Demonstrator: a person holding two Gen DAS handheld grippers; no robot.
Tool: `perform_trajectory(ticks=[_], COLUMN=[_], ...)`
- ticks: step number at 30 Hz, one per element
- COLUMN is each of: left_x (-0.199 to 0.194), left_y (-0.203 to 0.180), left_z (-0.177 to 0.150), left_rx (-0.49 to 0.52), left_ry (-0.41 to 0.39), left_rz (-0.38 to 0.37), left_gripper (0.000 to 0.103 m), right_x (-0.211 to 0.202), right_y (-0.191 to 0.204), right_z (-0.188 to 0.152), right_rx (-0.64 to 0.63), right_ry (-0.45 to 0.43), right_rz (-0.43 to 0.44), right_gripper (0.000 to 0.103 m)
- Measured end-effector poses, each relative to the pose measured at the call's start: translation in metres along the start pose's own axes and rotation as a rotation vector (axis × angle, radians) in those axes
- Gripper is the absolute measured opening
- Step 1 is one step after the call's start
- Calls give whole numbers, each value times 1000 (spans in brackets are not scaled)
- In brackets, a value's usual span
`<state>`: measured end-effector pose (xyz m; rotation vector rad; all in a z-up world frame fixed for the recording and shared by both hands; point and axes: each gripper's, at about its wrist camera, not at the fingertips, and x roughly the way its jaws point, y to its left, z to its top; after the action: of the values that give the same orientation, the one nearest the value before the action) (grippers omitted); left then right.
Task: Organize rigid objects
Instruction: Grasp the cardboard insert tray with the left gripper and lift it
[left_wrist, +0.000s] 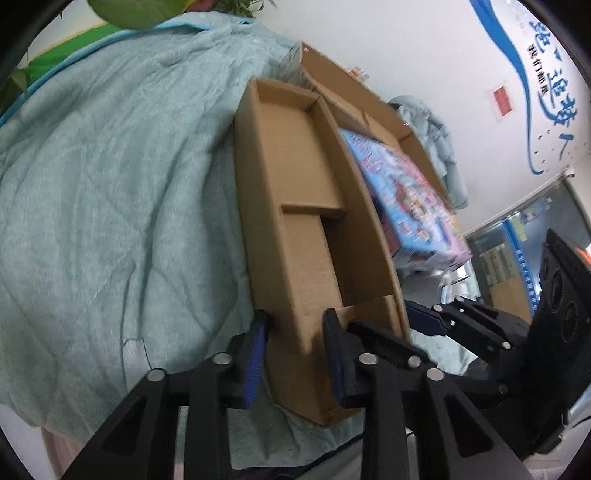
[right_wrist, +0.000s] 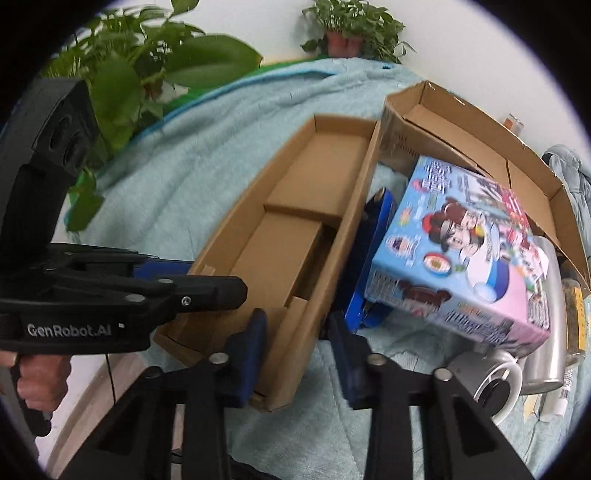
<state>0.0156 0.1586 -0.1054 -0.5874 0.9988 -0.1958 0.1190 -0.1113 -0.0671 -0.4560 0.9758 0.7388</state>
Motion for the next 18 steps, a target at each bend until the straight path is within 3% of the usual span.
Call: perform_trajectory(ticks=[9,13,18], left_x=[-11,-44,-69], left_y=[-34,-70,-139], left_z=[-10,3,54], left_rx=[55,141,303], left_ry=[-53,-144,-293], left_rz=[115,164,178], left_gripper=[24,24,24], right_x=[-7,-37,-78], right_y=[5,1,-31], right_z=[-8,-4,25], right_rx=[48,76,167], right_ry=[-51,-170,-331], right_rz=[-32,-25,-44], right_gripper=[22,22,22])
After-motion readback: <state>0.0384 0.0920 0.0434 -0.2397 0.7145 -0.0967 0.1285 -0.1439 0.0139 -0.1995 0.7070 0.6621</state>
